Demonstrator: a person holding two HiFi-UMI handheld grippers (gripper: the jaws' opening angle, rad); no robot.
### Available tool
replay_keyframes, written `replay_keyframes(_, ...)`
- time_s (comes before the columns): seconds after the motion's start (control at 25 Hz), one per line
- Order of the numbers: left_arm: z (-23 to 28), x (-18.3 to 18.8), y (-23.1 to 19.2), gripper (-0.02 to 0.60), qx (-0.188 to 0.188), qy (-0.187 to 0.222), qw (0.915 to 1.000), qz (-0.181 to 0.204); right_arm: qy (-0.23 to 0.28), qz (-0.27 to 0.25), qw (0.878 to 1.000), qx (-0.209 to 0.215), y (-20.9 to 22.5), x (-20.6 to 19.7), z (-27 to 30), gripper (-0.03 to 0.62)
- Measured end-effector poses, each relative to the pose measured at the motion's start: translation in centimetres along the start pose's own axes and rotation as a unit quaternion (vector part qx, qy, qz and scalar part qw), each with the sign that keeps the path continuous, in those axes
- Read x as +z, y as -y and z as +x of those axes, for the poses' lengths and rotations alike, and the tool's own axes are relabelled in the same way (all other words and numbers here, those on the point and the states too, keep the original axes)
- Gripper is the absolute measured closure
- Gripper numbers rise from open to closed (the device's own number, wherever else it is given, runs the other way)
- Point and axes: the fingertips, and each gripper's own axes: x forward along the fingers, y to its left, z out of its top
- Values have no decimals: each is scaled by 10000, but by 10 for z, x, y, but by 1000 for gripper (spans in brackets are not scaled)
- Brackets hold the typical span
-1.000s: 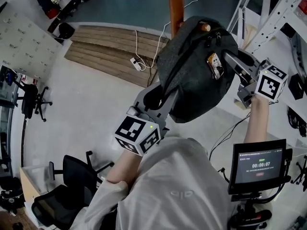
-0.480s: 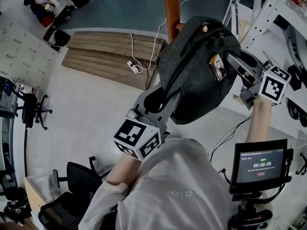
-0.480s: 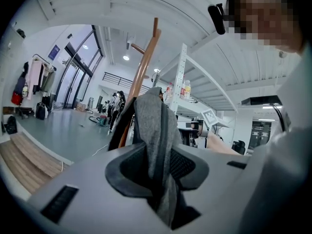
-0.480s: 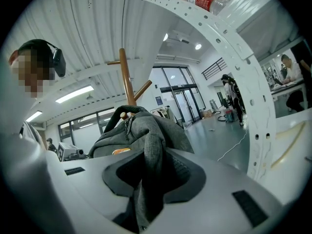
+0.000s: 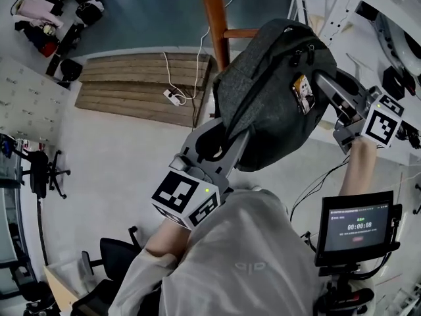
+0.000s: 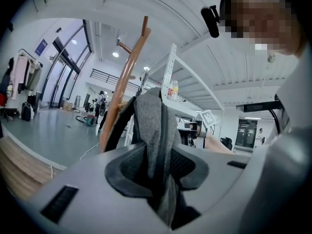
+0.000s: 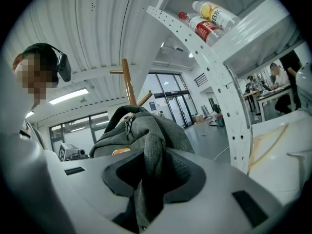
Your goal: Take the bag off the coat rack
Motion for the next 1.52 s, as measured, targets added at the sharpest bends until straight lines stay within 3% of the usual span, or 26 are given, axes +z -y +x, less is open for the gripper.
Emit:
replay_keyframes(0.4, 0, 4, 34, 471, -939, -333, 9949, 183, 351, 310, 9957, -800, -14, -9, -61, 482)
replay_keyframes(0.72, 20, -3, 54, 471, -1386, -530, 9884, 325, 615, 569, 9908, -1061, -1, -23, -96, 482)
replay_keyframes(0.92, 20, 6, 63, 471, -1585, -485, 9857, 314, 691, 490, 9911, -1029, -4, -11, -103, 482)
replay_keyframes(1.52, -7, 47, 61, 469, -1572, -431, 9865, 190, 612, 536, 9950, -576, -27, 24, -77, 480)
